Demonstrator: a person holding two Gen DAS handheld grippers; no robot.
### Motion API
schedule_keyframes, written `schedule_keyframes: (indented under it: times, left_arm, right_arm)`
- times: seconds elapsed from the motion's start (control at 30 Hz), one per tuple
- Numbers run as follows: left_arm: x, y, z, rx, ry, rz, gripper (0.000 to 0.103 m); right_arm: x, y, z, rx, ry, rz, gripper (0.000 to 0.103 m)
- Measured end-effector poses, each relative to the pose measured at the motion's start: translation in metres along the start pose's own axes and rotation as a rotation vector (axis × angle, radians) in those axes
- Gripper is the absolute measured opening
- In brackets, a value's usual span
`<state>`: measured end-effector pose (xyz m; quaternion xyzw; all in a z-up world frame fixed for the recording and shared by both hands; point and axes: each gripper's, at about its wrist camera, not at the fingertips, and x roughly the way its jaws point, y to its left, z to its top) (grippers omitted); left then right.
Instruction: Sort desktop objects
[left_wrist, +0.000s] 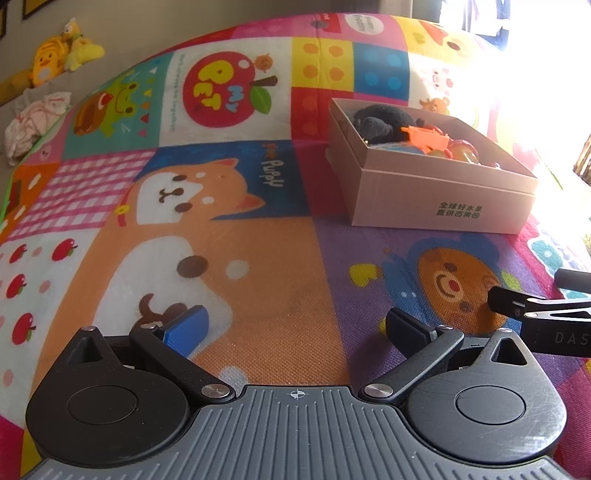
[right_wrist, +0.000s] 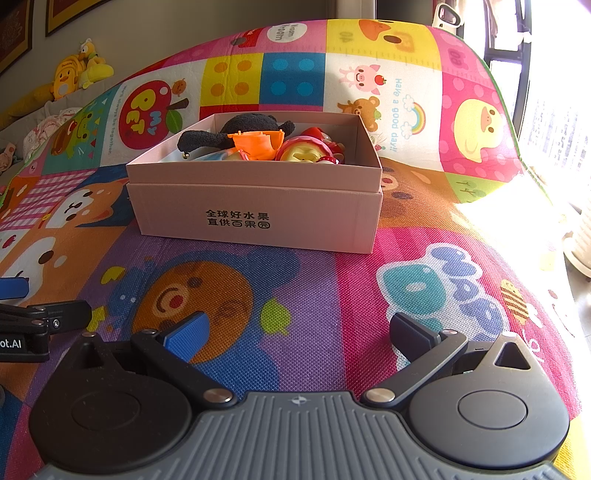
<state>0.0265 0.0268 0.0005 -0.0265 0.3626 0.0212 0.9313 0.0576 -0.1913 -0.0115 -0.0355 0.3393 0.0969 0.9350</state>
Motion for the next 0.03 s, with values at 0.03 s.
schedule_keyframes:
  times: [0.03]
  left_arm:
    - [-0.0001, 0.0005, 0.0003, -0.001, 0.001, -0.003, 0.103]
  right_arm:
    - [0.0, -0.0001, 0.0, 0.0, 0.0, 0.0, 0.103]
